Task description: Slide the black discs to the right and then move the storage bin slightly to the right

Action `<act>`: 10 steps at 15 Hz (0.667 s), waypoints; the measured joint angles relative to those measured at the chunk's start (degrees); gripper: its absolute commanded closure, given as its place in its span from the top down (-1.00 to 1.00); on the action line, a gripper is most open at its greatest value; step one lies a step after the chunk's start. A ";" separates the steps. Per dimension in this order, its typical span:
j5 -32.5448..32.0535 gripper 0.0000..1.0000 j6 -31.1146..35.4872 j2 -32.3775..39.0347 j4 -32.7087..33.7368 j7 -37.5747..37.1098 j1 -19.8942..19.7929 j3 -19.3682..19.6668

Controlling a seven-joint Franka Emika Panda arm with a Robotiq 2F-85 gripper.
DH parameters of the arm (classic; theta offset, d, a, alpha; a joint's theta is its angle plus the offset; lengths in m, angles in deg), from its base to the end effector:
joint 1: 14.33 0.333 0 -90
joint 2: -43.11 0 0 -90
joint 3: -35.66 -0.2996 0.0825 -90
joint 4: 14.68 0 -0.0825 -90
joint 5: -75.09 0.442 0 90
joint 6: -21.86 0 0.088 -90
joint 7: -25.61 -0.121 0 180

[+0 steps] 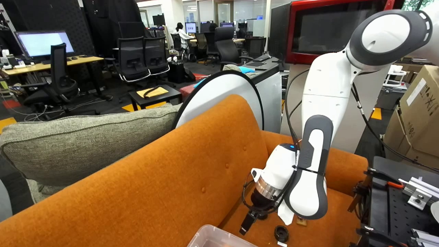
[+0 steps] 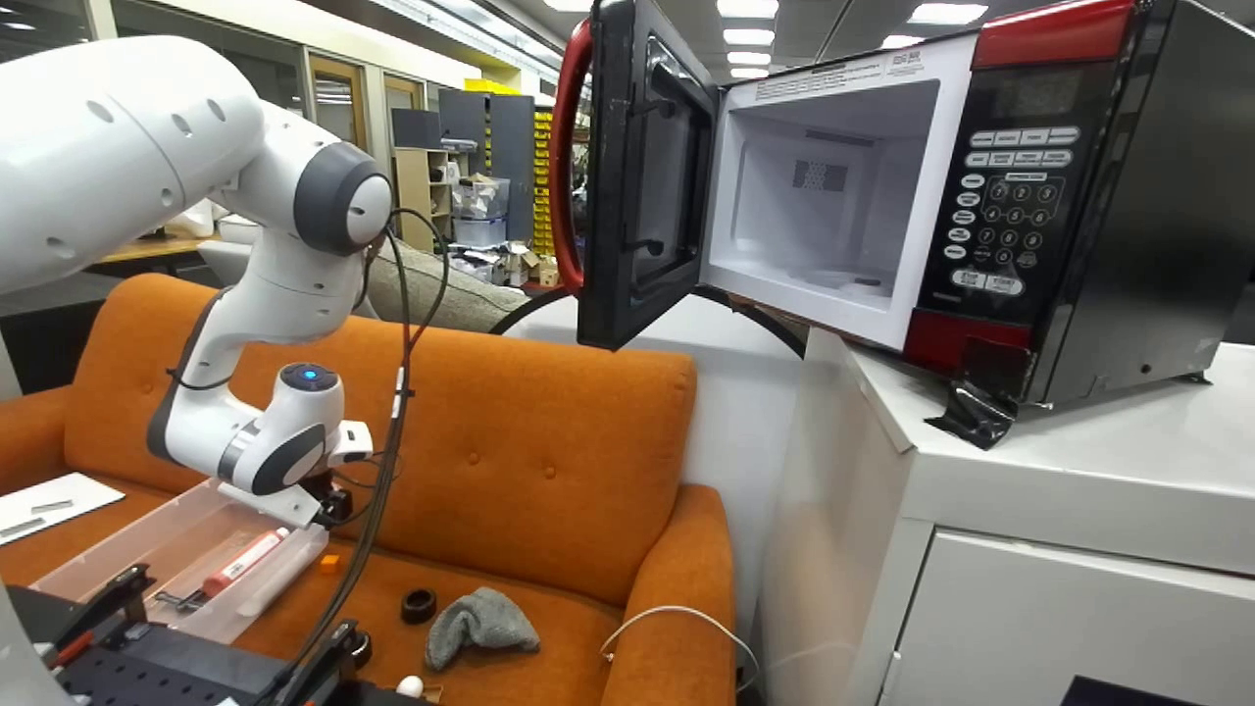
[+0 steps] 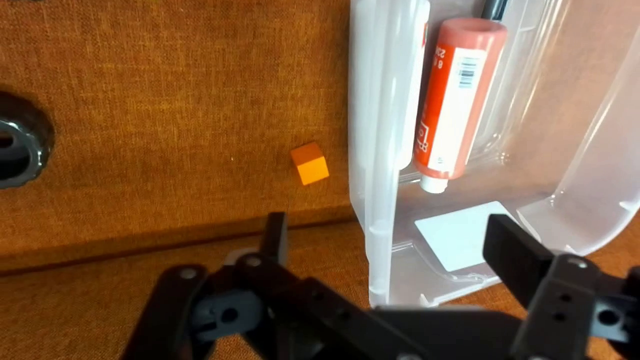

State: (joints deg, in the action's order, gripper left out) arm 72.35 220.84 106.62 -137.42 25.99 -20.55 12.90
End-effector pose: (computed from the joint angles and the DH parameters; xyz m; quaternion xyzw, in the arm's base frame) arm 0.4528 0.2041 -0.1077 -0.9744 -0.0412 -0.1231 0.1836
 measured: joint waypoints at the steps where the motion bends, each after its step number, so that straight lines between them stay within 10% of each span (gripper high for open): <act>1: -0.24 1.00 0.17 -0.66 -0.36 -0.78 -0.18 -0.03; 10: -0.93 1.00 -0.40 -3.70 -0.76 -3.08 -1.35 -0.80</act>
State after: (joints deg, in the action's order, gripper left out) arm 71.43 220.43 102.92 -138.18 22.91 -21.90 12.10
